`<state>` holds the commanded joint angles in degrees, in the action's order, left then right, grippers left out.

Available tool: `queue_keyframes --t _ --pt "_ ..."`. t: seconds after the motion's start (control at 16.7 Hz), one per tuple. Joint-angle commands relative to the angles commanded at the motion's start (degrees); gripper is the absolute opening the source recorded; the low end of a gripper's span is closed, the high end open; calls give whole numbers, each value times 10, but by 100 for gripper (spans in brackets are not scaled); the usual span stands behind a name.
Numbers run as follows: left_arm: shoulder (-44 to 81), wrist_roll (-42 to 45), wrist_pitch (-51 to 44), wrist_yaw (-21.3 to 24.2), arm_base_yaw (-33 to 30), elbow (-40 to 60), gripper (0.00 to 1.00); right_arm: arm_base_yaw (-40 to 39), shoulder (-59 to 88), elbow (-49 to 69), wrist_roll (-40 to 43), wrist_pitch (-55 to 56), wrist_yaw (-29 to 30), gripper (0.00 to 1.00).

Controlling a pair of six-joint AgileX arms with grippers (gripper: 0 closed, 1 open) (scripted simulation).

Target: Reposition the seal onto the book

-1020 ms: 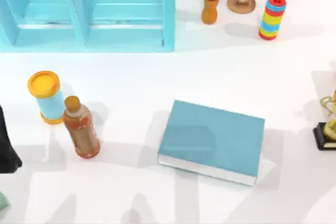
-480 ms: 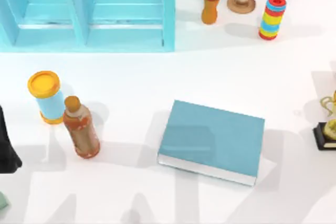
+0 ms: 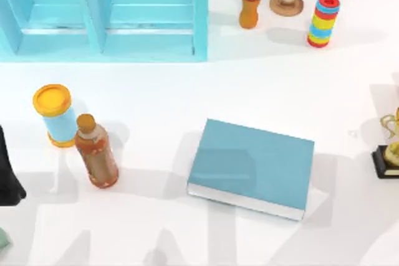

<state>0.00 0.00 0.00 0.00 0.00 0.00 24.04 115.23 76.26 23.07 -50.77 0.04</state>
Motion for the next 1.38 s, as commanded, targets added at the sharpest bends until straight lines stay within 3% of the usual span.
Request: queue_keyframes --t 0.54,0.9,1.14,1.38 --pt "0 0 0 0 0 0 100 -1 -9 8 -7 -6 -5 0" --pt "0 0 0 0 0 0 100 -23 -103 152 -68 -107 -74 0" --pt "0 0 0 0 0 0 100 -85 -134 199 -113 -180 -78 0" --pt "0 0 0 0 0 0 100 -195 -128 189 -199 -266 -24 0"
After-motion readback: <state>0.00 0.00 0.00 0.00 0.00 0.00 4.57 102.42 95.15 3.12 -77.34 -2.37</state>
